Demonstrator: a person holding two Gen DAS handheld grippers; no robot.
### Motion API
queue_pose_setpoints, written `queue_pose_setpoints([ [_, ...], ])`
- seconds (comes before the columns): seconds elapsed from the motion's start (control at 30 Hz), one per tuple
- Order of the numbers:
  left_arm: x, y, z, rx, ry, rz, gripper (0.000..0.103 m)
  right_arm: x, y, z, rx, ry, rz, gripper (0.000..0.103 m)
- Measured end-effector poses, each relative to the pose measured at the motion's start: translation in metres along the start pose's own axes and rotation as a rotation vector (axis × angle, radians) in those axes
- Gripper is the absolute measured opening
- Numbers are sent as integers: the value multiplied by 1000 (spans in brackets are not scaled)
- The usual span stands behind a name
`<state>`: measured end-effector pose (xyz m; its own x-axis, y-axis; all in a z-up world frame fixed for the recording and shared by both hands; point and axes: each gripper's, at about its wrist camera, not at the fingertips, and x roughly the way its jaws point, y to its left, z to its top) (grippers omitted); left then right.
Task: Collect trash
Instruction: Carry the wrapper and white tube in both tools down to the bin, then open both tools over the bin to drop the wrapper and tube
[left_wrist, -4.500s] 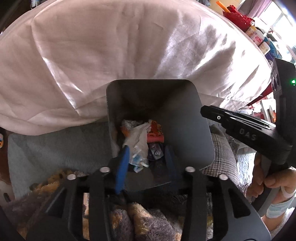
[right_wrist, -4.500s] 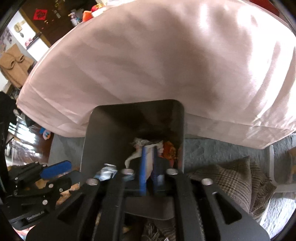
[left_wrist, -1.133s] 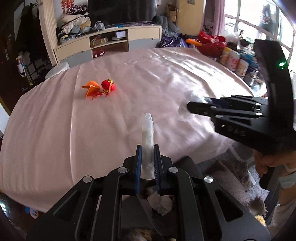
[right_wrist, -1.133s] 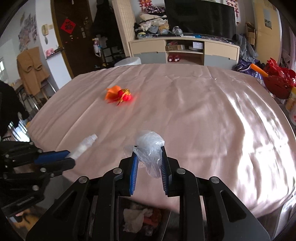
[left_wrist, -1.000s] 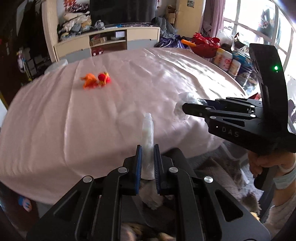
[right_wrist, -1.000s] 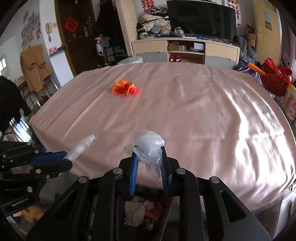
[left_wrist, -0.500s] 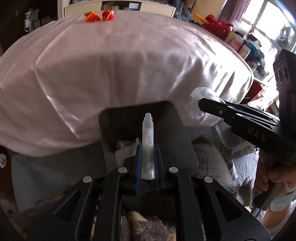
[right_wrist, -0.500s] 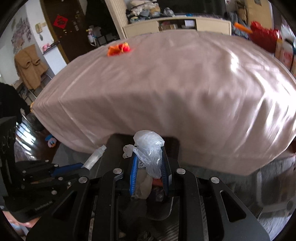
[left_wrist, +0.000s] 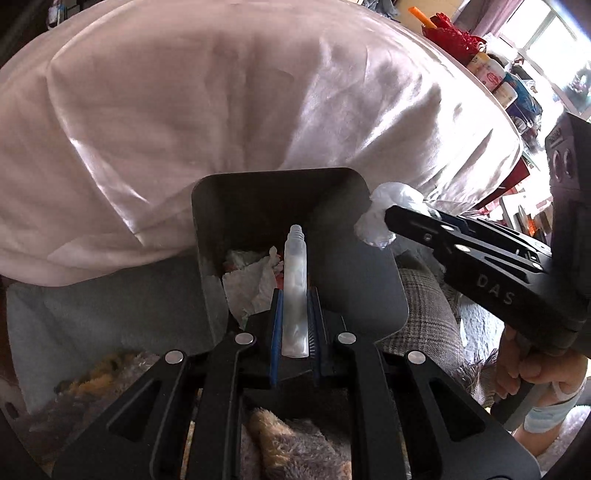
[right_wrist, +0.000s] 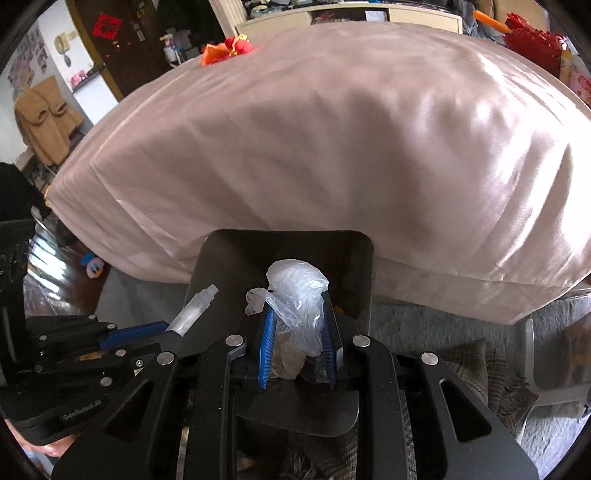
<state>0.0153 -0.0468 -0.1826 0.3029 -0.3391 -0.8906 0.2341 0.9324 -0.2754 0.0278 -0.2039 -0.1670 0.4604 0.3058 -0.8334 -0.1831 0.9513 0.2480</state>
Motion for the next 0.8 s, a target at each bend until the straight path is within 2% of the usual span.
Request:
queue_pose_setpoints([
  [0.23, 2, 2, 1, -3, 12, -16, 12, 6, -3, 6, 33, 11, 12, 27],
  [0.3, 2, 4, 2, -7, 14, -17, 16, 7, -6, 7, 51, 14, 17, 37],
  [0.33, 2, 3, 2, -9, 14, -17, 18, 6, -7, 7, 58, 13, 17, 45],
  [0.37, 2, 4, 2, -13, 13, -15, 22, 5, -9, 7, 62, 11, 15, 55],
  [0.5, -1, 5, 3, -21, 1, -2, 44, 3, -13, 7, 84, -1, -9, 66],
  [0.57, -2, 5, 2, -21, -6, 20, 56, 0, -17, 7, 94, -10, -26, 79],
  [0.67, -7, 5, 3, -11, -24, 59, 72, -4, -19, 8, 95, -21, -50, 91],
  [0.8, -15, 0, 5, 11, -49, 103, 88, -12, -22, 11, 90, -33, -62, 98],
])
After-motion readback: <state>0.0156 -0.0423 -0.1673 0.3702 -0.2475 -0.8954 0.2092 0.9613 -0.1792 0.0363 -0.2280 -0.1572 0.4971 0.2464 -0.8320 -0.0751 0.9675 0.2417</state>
